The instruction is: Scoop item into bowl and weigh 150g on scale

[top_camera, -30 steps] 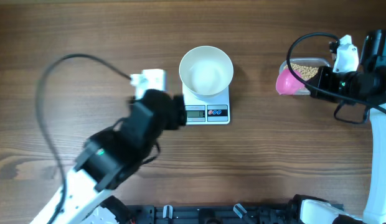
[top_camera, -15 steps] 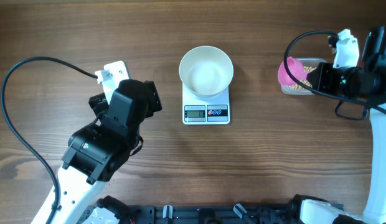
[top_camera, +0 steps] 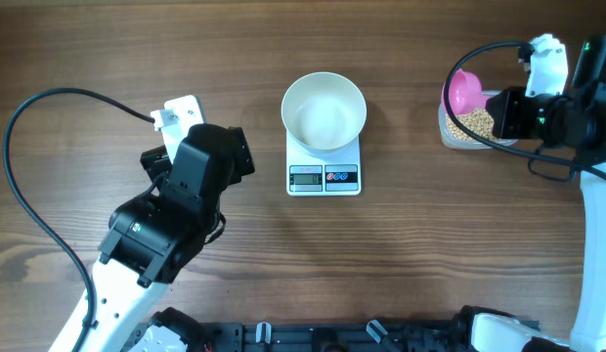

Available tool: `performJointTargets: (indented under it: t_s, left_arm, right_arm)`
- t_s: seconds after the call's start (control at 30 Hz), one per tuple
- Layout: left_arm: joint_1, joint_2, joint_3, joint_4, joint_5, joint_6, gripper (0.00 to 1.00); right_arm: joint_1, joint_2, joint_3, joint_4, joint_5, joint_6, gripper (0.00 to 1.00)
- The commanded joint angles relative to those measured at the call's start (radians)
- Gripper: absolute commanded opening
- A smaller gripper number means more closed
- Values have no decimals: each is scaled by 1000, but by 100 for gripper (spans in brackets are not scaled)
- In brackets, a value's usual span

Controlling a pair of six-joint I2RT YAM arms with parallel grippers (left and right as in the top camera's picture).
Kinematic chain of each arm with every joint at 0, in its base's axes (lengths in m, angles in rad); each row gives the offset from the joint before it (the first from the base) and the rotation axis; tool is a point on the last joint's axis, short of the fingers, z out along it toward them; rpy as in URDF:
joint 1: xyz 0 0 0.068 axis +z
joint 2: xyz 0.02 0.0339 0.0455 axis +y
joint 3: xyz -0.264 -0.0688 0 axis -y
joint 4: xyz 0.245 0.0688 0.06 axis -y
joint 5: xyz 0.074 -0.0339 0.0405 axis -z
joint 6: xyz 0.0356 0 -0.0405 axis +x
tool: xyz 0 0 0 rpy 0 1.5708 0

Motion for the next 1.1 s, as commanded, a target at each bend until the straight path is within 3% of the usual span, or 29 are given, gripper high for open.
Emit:
performJointTargets:
  t_s: [0.0, 0.8, 1.07]
  left_arm:
    - [6, 4, 4, -1, -27, 5, 100]
    - [6, 4, 4, -1, -27, 5, 100]
    - [6, 4, 4, -1, -27, 5, 100]
  right_arm:
    - [1, 8, 19, 18, 10, -16, 4]
    - [1, 8, 19, -37, 10, 645, 4]
    - [1, 8, 19, 32, 10, 491, 4]
